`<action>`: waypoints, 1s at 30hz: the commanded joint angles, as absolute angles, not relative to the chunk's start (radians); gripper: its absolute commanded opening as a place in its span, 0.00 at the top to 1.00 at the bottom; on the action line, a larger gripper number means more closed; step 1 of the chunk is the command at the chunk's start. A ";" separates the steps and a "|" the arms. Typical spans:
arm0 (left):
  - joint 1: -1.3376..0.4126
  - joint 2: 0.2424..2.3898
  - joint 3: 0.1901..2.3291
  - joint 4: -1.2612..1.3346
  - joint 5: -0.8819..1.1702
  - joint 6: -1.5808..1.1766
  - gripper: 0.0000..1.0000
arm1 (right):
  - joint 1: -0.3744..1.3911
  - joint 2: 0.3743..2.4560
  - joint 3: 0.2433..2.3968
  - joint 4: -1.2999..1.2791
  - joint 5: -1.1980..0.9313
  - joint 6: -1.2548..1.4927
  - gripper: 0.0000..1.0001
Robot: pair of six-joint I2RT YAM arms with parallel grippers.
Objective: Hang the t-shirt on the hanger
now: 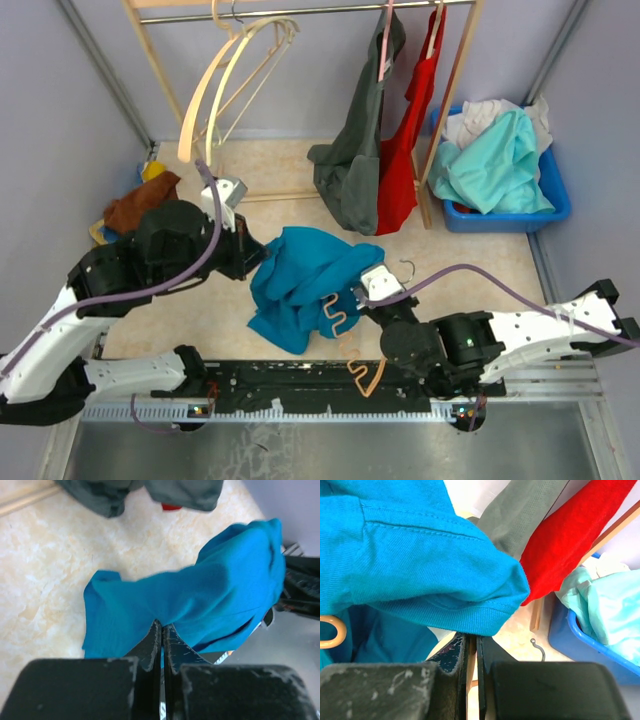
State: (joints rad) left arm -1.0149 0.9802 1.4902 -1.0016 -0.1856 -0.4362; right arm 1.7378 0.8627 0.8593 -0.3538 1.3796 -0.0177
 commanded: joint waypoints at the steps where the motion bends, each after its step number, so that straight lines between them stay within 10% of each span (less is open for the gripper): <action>1: -1.019 0.998 1.628 -0.985 -0.181 -0.392 1.00 | 1.730 0.833 0.922 -0.354 1.417 0.057 1.00; 14: -1.019 1.148 1.955 -0.984 -0.206 -0.305 1.00 | 1.730 0.880 0.924 -0.539 1.396 0.171 1.00; 30: -1.017 1.239 2.002 -1.135 -0.494 -0.324 1.00 | 1.804 0.799 0.804 -0.036 1.434 -0.255 1.00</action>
